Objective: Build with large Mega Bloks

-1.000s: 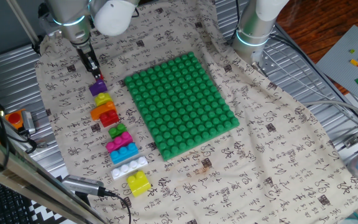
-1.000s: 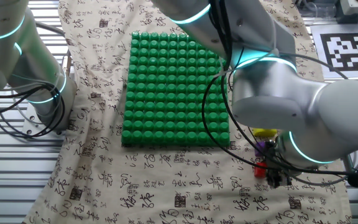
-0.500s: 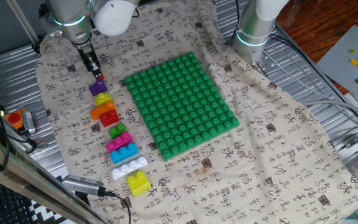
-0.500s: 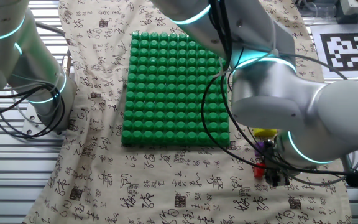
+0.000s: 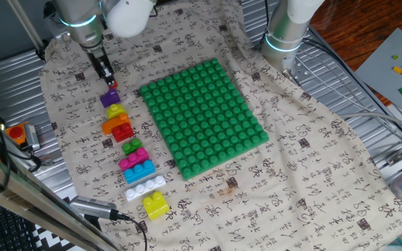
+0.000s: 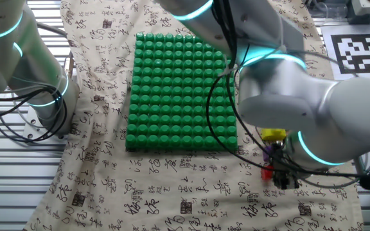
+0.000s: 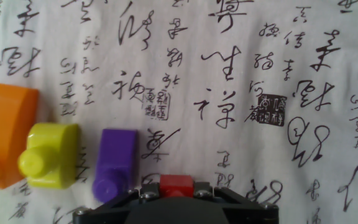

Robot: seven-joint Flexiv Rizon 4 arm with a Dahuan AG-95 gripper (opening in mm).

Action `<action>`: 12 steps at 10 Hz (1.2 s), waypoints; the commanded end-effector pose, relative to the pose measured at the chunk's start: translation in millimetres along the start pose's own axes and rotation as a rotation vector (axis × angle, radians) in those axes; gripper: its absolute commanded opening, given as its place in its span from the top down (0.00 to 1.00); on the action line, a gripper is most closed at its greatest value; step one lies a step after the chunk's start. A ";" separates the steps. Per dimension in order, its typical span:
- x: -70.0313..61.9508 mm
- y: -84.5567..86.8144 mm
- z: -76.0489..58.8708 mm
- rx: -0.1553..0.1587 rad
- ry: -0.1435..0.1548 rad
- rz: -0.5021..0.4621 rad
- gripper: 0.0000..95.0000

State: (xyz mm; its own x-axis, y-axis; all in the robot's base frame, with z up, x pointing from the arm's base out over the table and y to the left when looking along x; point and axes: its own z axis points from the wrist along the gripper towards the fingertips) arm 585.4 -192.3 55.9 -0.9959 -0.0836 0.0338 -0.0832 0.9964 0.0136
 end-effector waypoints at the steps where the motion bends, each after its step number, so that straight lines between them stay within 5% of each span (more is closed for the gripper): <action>1: 13.1 11.6 -22.0 0.000 0.007 0.016 1.00; 3: 33.6 32.8 -50.0 0.004 0.017 0.040 1.00; 5: 51.2 49.3 -61.5 0.002 0.015 0.059 1.00; 12: 69.1 78.3 -32.8 0.004 -0.005 0.085 1.00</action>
State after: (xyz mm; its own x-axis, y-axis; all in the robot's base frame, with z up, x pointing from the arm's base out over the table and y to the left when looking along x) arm 510.6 -120.8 87.3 -0.9995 0.0028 0.0310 0.0031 1.0000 0.0074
